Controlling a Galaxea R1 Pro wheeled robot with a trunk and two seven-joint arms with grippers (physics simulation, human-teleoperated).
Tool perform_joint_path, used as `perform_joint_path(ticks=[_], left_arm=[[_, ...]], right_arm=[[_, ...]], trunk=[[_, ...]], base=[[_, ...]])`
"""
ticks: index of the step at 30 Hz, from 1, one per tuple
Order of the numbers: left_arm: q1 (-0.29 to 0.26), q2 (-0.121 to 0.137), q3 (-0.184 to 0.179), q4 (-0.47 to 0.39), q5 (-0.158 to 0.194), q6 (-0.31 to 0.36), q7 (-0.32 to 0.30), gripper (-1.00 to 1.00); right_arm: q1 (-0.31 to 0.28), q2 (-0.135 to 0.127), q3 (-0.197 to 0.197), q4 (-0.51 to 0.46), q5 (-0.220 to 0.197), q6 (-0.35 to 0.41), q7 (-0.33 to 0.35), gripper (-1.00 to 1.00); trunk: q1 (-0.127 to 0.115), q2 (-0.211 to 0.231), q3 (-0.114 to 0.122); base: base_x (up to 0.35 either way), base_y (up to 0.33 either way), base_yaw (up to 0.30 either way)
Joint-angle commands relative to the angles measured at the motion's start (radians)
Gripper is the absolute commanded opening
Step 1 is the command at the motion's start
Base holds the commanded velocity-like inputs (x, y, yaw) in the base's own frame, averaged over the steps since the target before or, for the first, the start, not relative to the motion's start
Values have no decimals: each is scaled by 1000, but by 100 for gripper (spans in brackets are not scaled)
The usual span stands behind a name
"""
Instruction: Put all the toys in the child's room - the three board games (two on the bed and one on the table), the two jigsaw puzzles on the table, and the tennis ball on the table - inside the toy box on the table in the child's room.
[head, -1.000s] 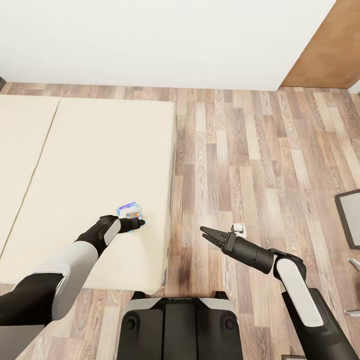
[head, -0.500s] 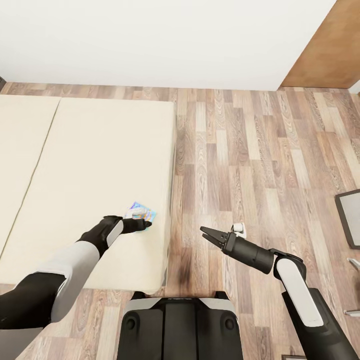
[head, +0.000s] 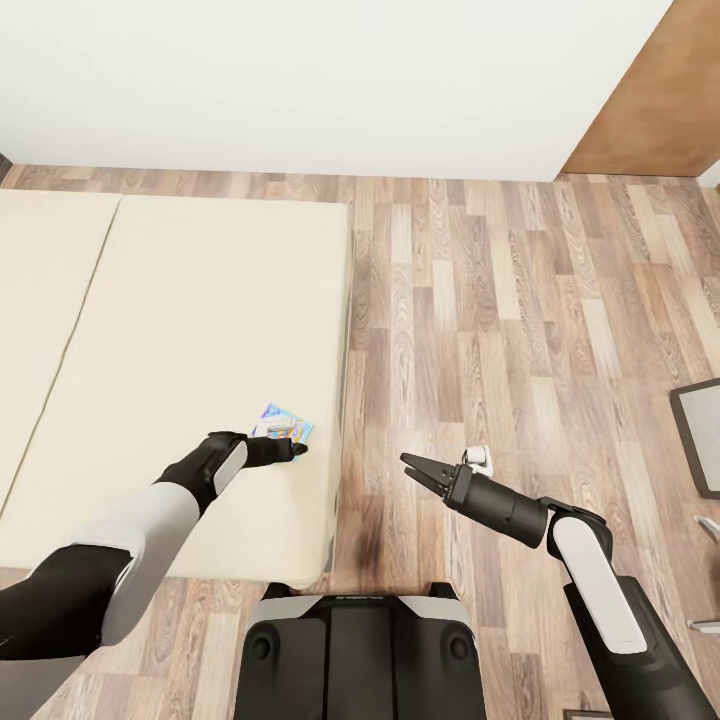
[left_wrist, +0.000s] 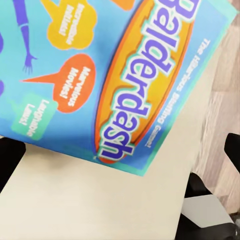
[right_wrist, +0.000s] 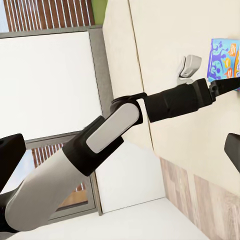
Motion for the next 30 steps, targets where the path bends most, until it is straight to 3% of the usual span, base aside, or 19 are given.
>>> perform_joint_path(ticks=[1,7,11,19,24,30], left_arm=[[0,2,-8,-1,10,4,1,100],[0,13,-11,-2,8,8,4,100],[1,38,-12,-2,7,13,2,100],[3,90,-24,-26,-8,138,-27,100],[3,147,-57,-122,-10,225,-83,100],[2,161,-52,-207,-10,249,-86,100]], right_arm=[[0,0,0,0,4,2,5,100],[0,0,0,0,4,1,5,100],[0,0,0,0,5,1,4,100],[0,1,1,8,4,1,4,100],[0,2,2,20,4,1,4,100],[0,2,1,21,4,1,4,100]], trunk=[[1,-1,-1],[1,-1,-1],[1,-1,-1],[1,-1,-1],[1,-1,-1],[1,-1,-1]], base=[[0,0,0],[0,0,0],[0,0,0],[0,0,0],[0,0,0],[0,0,0]])
